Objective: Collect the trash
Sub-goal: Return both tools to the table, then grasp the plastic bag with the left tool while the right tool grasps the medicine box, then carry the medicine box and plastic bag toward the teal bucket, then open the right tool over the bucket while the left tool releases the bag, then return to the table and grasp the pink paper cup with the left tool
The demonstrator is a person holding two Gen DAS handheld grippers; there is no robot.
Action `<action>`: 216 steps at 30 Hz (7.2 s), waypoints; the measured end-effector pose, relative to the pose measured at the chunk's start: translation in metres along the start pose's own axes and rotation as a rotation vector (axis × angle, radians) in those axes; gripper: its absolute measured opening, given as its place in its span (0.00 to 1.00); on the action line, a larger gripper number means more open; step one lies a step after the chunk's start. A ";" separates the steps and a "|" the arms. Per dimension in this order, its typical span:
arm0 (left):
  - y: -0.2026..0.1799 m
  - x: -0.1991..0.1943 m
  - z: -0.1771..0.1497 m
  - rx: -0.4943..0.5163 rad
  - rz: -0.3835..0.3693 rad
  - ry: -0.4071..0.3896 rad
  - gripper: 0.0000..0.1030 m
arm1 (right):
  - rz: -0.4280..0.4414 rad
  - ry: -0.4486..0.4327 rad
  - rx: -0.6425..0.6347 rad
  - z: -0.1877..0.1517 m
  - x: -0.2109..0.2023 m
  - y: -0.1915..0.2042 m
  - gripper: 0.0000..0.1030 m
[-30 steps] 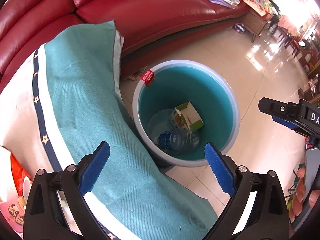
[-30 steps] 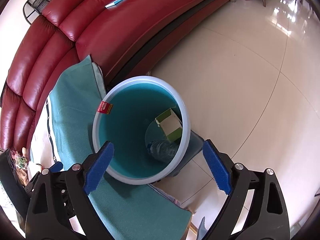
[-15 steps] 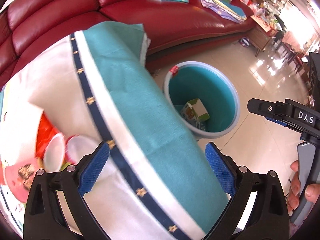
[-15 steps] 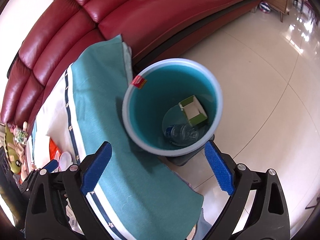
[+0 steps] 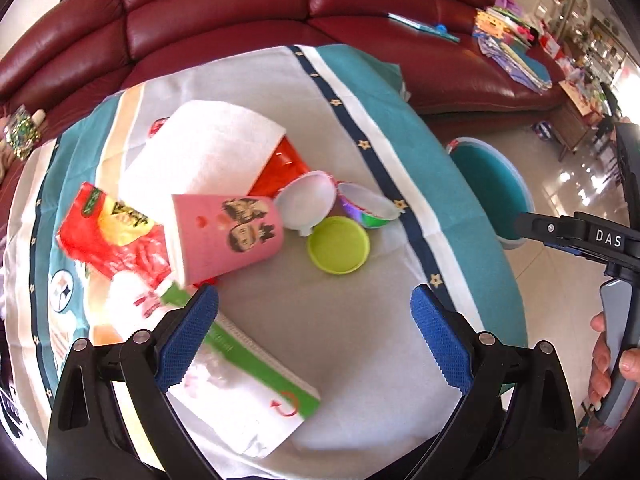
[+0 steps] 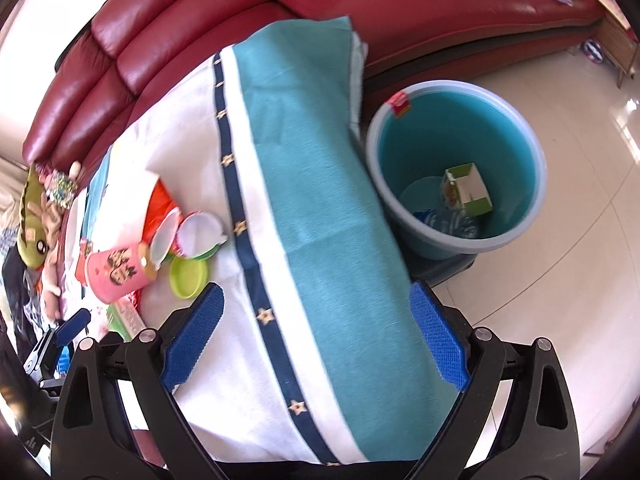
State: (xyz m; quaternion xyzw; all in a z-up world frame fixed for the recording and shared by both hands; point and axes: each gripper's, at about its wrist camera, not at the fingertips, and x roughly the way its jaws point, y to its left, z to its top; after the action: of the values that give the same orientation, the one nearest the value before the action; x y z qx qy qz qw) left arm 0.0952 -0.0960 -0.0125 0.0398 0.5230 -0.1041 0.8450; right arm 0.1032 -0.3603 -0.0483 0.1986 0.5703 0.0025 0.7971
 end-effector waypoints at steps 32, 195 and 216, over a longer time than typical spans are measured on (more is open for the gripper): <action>0.105 0.008 -0.062 -0.209 0.040 -0.059 0.32 | -0.002 0.116 -0.214 -0.070 0.028 0.081 0.87; -0.227 0.108 0.125 0.325 -0.219 0.080 0.91 | -0.064 -0.122 0.263 0.085 -0.026 -0.183 0.84; -0.062 0.039 0.042 0.239 -0.138 0.047 0.92 | -0.015 -0.047 0.060 0.018 -0.022 -0.042 0.87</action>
State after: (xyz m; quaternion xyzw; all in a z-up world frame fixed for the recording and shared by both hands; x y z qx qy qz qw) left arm 0.1351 -0.1691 -0.0255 0.1065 0.5280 -0.2228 0.8126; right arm 0.1030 -0.4093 -0.0371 0.2183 0.5528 -0.0252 0.8038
